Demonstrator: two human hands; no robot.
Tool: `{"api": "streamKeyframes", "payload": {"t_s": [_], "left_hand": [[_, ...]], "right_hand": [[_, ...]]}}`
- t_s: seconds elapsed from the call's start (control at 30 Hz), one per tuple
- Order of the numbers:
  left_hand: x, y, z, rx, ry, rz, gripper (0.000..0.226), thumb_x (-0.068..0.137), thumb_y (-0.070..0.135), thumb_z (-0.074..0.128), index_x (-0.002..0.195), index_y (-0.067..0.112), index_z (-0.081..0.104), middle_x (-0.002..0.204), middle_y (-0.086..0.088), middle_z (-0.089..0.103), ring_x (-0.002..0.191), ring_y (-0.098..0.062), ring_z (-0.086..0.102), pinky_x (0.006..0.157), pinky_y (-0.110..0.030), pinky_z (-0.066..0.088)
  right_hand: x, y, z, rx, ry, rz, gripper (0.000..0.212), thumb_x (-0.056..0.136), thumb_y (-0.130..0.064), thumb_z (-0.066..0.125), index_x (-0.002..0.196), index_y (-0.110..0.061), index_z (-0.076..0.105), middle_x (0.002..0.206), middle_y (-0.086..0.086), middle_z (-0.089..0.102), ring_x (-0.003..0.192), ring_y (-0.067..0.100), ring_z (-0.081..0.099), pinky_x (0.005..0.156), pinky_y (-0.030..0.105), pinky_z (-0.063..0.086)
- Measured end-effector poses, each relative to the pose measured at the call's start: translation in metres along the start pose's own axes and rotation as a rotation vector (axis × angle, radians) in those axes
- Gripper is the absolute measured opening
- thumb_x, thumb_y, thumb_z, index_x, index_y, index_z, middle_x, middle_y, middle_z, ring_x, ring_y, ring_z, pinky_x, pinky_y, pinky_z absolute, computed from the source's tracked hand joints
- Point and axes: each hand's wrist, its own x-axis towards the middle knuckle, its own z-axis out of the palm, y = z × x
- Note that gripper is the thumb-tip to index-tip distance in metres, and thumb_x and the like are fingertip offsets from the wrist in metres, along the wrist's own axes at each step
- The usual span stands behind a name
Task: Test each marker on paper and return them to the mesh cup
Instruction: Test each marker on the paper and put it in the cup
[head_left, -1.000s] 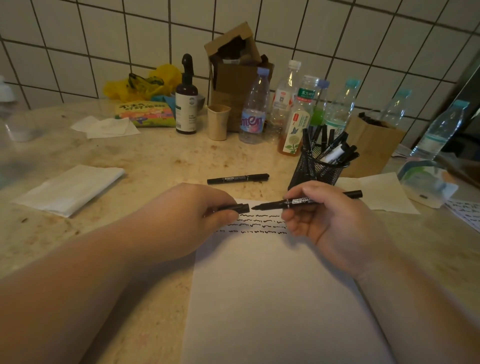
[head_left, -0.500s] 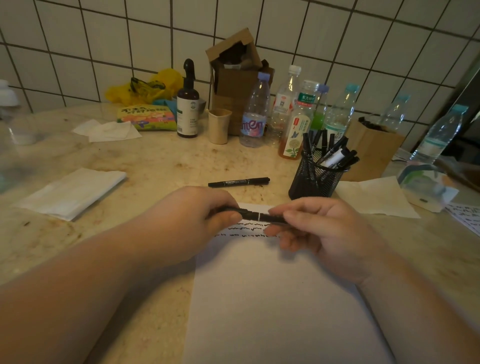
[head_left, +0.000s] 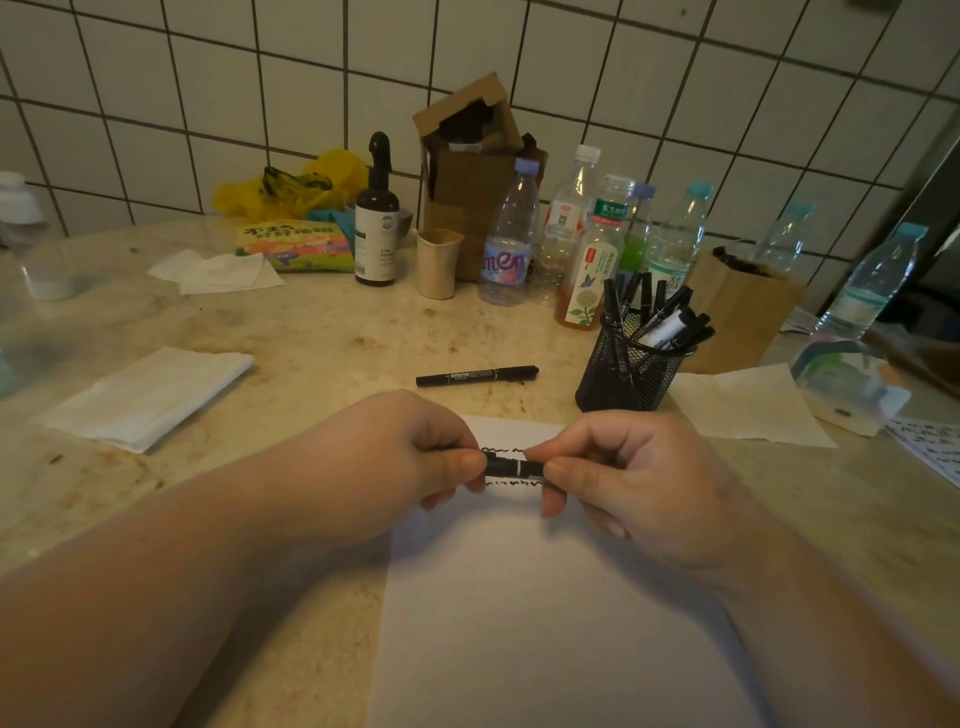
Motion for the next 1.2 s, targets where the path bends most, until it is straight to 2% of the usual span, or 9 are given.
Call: {"api": "streamKeyframes", "payload": {"t_s": [0.2, 0.4, 0.47, 0.6, 0.7, 0.8, 0.9, 1.03, 1.2], "left_hand": [[0.002, 0.002, -0.001, -0.197, 0.040, 0.003, 0.024, 0.095, 0.029, 0.058, 0.077, 0.026, 0.073, 0.058, 0.006, 0.060, 0.056, -0.007, 0.049, 0.062, -0.026, 0.042], [0.009, -0.003, -0.003, -0.228, 0.184, 0.017, 0.027, 0.097, 0.035, 0.052, 0.079, 0.032, 0.071, 0.066, 0.006, 0.068, 0.062, -0.004, 0.057, 0.072, -0.031, 0.046], [0.005, -0.002, -0.003, -0.220, 0.148, 0.036, 0.023, 0.097, 0.037, 0.050, 0.087, 0.034, 0.070, 0.073, 0.009, 0.071, 0.068, -0.006, 0.062, 0.077, -0.033, 0.050], [0.004, -0.006, 0.001, 0.005, 0.146, 0.027, 0.022, 0.092, 0.052, 0.051, 0.111, 0.044, 0.058, 0.086, 0.018, 0.071, 0.079, 0.000, 0.064, 0.074, -0.023, 0.054], [0.004, -0.012, 0.002, 0.157, 0.174, -0.013, 0.021, 0.090, 0.056, 0.052, 0.102, 0.043, 0.062, 0.083, 0.019, 0.069, 0.073, 0.001, 0.064, 0.072, -0.026, 0.056], [0.006, -0.014, 0.004, 0.171, 0.192, -0.032, 0.019, 0.089, 0.055, 0.052, 0.096, 0.042, 0.064, 0.080, 0.021, 0.070, 0.065, 0.001, 0.063, 0.064, -0.025, 0.055], [0.007, -0.015, 0.004, 0.195, 0.186, -0.039, 0.018, 0.091, 0.053, 0.051, 0.094, 0.042, 0.064, 0.081, 0.022, 0.070, 0.058, 0.001, 0.060, 0.055, -0.020, 0.045], [0.006, -0.017, 0.005, 0.191, 0.178, -0.044, 0.018, 0.091, 0.051, 0.050, 0.093, 0.041, 0.064, 0.082, 0.022, 0.070, 0.060, 0.000, 0.061, 0.057, -0.021, 0.047], [0.008, -0.017, 0.005, 0.195, 0.175, -0.049, 0.017, 0.092, 0.049, 0.050, 0.096, 0.040, 0.065, 0.083, 0.022, 0.070, 0.066, 0.000, 0.062, 0.061, -0.022, 0.050]], "right_hand": [[-0.001, -0.003, 0.003, -0.159, 0.093, -0.114, 0.018, 0.093, -0.011, 0.067, 0.094, -0.027, 0.075, 0.075, 0.000, 0.075, 0.054, 0.005, 0.056, 0.053, 0.017, 0.041], [0.000, -0.013, -0.015, 0.467, 0.075, -0.054, 0.015, 0.087, -0.011, 0.068, 0.100, -0.013, 0.077, 0.076, 0.018, 0.071, 0.067, 0.024, 0.062, 0.062, 0.029, 0.051], [0.000, -0.019, -0.018, 0.462, 0.110, -0.058, 0.018, 0.085, -0.020, 0.065, 0.096, -0.014, 0.078, 0.075, 0.017, 0.072, 0.071, 0.024, 0.067, 0.068, 0.031, 0.053], [0.006, -0.027, -0.029, 0.283, 0.475, -0.111, 0.024, 0.089, -0.030, 0.054, 0.092, -0.021, 0.077, 0.067, 0.002, 0.069, 0.068, 0.016, 0.065, 0.070, 0.031, 0.053], [0.006, -0.039, -0.045, 0.139, 0.871, -0.194, 0.020, 0.100, -0.028, 0.051, 0.102, -0.025, 0.071, 0.067, -0.009, 0.070, 0.062, 0.004, 0.062, 0.060, 0.020, 0.053], [0.009, -0.038, -0.062, -0.095, 1.050, -0.164, 0.020, 0.100, -0.042, 0.051, 0.103, -0.038, 0.071, 0.073, -0.017, 0.071, 0.070, 0.002, 0.065, 0.073, 0.032, 0.058], [0.019, -0.038, -0.070, -0.321, 1.030, -0.026, 0.024, 0.095, -0.056, 0.050, 0.086, -0.045, 0.069, 0.077, -0.009, 0.070, 0.081, 0.015, 0.066, 0.082, 0.052, 0.056], [0.042, -0.043, -0.076, -0.517, 0.853, 0.061, 0.042, 0.098, -0.050, 0.051, 0.086, -0.015, 0.071, 0.071, 0.003, 0.061, 0.063, 0.020, 0.052, 0.061, 0.034, 0.040], [0.072, -0.041, -0.083, -0.747, 0.612, 0.257, 0.046, 0.096, -0.053, 0.051, 0.076, -0.016, 0.069, 0.072, 0.009, 0.064, 0.070, 0.027, 0.059, 0.059, 0.032, 0.041]]}}
